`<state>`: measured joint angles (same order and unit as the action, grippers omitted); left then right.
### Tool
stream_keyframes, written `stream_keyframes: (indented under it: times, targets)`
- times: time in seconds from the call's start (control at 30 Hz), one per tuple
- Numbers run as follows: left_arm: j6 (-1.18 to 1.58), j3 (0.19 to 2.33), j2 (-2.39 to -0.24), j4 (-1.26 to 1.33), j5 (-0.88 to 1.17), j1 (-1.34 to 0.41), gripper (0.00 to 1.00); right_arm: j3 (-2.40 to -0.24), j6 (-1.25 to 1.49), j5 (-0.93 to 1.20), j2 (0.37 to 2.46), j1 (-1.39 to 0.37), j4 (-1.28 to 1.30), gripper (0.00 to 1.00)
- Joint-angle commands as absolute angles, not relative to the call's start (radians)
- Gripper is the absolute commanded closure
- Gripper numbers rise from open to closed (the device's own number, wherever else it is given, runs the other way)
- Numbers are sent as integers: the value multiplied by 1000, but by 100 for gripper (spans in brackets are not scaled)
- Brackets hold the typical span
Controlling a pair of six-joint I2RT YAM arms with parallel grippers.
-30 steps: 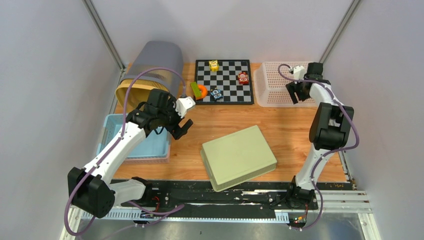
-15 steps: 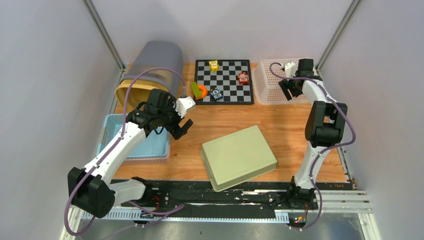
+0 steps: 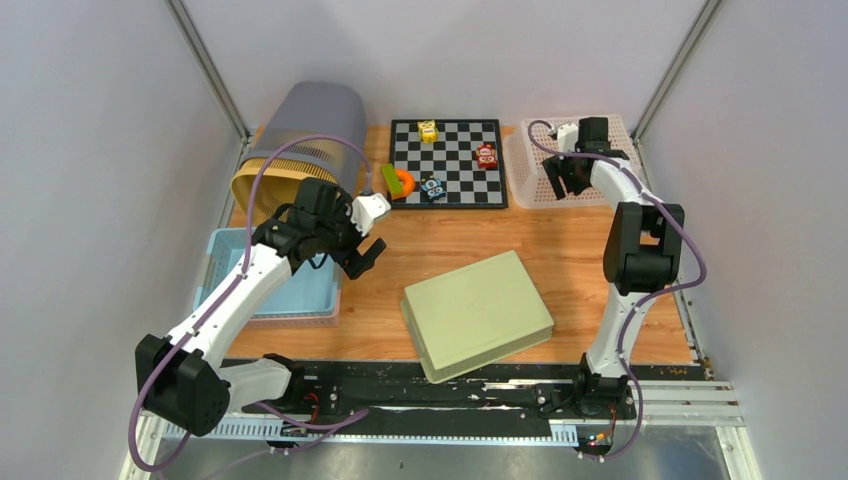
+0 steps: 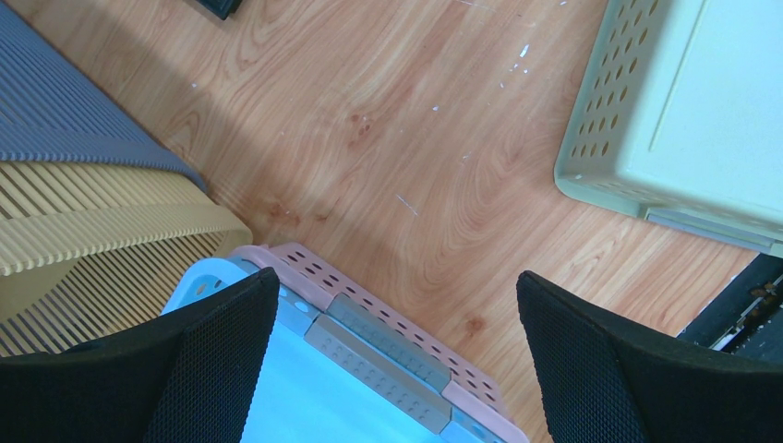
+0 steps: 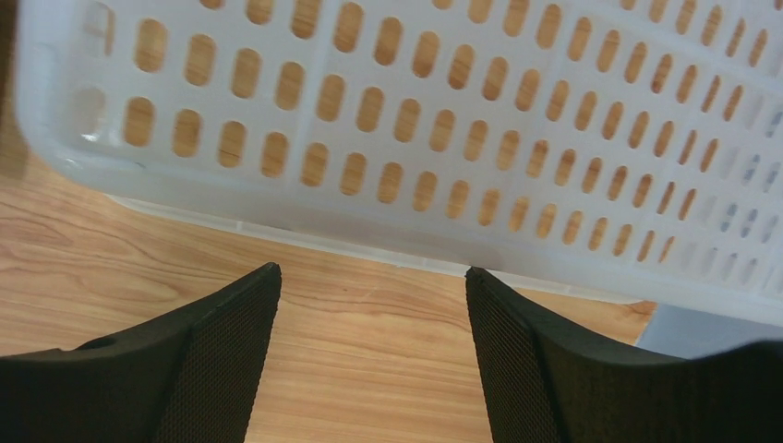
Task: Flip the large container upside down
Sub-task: Move the container to the corner of the board.
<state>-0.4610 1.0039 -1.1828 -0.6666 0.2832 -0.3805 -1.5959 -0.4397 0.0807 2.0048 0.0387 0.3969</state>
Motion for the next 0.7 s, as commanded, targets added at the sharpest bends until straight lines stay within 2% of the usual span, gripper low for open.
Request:
stream_keyframes:
  times: [0.0, 0.23, 0.67]
  targets:
    - [-471, 997, -1177, -653, 280, -383, 0, -1602, -316, 36, 2022, 6, 420, 25]
    - [-471, 995, -1174, -652, 278, -382, 0, -1651, -187, -44, 2042, -51, 405, 27]
    - [-474, 992, -1166, -649, 275, -383, 0, -1724, -184, -90, 2098, -84, 403, 27]
